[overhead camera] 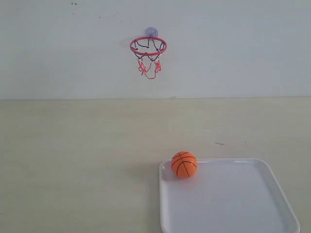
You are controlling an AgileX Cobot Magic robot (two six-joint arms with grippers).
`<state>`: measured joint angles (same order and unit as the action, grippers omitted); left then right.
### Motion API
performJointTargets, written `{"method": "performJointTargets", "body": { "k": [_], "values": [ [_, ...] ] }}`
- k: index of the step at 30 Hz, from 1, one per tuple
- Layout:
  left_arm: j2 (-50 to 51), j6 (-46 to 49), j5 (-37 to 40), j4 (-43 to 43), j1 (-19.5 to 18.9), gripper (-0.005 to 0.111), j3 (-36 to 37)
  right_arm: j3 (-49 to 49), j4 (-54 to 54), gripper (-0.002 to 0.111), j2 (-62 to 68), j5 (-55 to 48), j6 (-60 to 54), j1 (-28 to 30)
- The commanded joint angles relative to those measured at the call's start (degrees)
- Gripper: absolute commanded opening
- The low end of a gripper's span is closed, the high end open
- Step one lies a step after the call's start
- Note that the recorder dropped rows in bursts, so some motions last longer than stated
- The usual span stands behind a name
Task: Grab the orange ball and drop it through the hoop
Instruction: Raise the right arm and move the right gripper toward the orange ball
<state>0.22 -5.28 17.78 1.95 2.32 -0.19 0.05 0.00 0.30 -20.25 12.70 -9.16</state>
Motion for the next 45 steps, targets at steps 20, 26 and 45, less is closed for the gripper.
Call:
{"method": "performJointTargets", "body": {
  "k": [20, 26, 45],
  "values": [
    [-0.2, -0.3, -0.2, -0.1, 0.1, 0.004, 0.2, -2.7, 11.3, 0.0, -0.3, 48.6, -1.9, 0.0],
    [-0.2, -0.3, -0.2, -0.1, 0.1, 0.004, 0.2, -17.2, 12.8, 0.0, 15.7, 12.6, -7.6, 0.0],
    [-0.2, -0.3, -0.2, -0.1, 0.1, 0.004, 0.2, -30.1, 56.8, 0.0, 62.5, -28.2, -58.6, 0.0]
  ]
}}
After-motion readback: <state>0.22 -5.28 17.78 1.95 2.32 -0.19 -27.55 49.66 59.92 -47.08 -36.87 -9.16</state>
